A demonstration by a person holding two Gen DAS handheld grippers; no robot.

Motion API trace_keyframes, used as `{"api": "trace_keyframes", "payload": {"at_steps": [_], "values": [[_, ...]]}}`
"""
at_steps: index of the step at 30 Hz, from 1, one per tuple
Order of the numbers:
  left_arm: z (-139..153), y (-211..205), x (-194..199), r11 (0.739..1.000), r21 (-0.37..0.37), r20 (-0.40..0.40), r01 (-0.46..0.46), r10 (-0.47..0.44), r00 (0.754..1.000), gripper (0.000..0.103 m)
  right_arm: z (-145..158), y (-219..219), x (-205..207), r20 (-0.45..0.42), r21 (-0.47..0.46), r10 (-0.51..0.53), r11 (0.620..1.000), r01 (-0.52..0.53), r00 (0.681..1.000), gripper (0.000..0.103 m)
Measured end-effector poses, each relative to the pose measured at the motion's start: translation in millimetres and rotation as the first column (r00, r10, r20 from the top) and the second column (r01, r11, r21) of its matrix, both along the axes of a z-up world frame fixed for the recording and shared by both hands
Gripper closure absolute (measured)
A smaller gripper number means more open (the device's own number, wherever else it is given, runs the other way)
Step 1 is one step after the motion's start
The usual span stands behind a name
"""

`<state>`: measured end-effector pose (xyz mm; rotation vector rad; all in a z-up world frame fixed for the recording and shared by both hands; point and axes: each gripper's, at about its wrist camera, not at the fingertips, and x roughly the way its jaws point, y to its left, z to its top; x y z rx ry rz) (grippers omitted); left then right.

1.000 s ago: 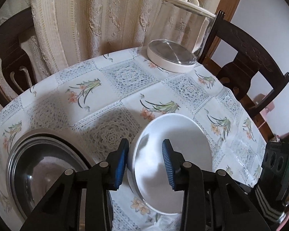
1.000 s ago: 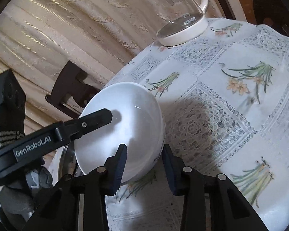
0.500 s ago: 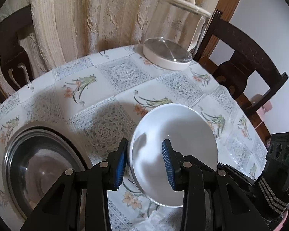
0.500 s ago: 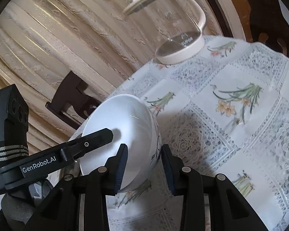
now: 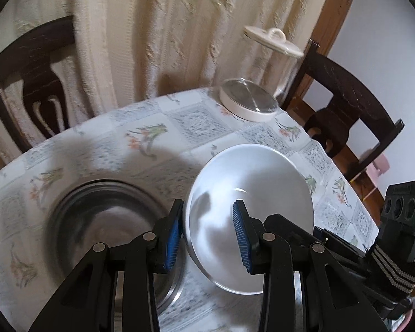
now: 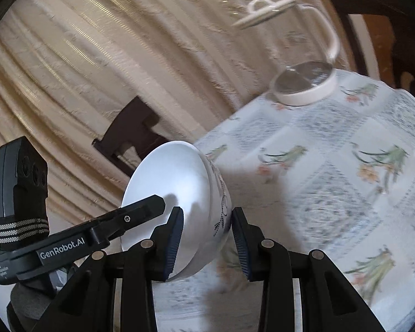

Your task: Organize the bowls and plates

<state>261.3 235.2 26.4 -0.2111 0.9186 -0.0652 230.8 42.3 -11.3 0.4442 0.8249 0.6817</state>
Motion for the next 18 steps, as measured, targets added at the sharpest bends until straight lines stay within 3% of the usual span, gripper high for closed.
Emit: {"api": "trace_keyframes", "payload": {"at_steps": [7, 18], "values": [[6, 45, -28, 0.997, -0.003, 0.012, -0.078, 0.078, 0.997, 0.066, 11, 45, -7, 0.022, -0.03, 0.083, 0.996, -0.083, 0.996, 0.064], [-24, 98, -46, 0.985, -0.039, -0.041, -0.167, 0.165, 0.985, 0.066, -8, 100, -3, -0.026, -0.105, 0.156, 0.982, -0.158, 0.987, 0.064]]}}
